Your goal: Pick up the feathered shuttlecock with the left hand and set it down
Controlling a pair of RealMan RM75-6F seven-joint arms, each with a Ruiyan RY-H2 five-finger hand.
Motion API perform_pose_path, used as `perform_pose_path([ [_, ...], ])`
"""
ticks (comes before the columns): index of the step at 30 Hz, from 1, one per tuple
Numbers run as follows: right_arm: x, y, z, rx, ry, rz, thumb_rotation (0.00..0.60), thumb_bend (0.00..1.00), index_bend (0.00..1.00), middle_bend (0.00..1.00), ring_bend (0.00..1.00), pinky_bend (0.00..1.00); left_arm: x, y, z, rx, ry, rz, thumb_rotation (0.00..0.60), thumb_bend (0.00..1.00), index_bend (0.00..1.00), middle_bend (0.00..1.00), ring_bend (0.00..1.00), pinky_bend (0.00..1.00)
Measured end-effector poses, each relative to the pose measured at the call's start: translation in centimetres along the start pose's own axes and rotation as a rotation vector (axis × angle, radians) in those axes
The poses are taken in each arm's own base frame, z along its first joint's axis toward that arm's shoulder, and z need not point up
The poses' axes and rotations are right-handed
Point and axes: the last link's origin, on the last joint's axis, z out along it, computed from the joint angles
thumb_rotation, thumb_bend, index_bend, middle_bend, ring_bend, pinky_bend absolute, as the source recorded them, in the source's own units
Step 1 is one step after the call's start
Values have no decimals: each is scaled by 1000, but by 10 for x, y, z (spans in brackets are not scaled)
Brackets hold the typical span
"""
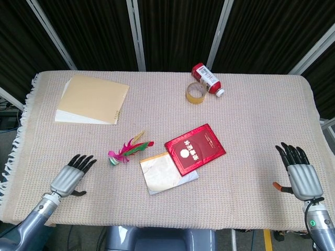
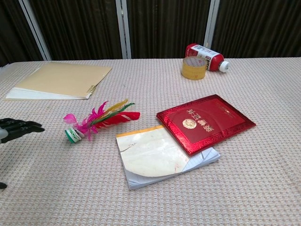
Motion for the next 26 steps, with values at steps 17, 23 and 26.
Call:
perform_pose_path([
  [17,-4,-1,6,0,-23,-5,600,72,0,0,0,0,44,43,64,-165,291,-115,562,92,0,0,0,0],
  [23,-3,-3,9,-3,-20,-3,600,72,0,0,0,0,40,30,63,-118,264,-136,564,90,0,0,0,0],
  [26,-4,-3,11,-7,-23,-6,600,72,0,0,0,0,36,27,61,-109,260,-141,566,91,0,0,0,0],
])
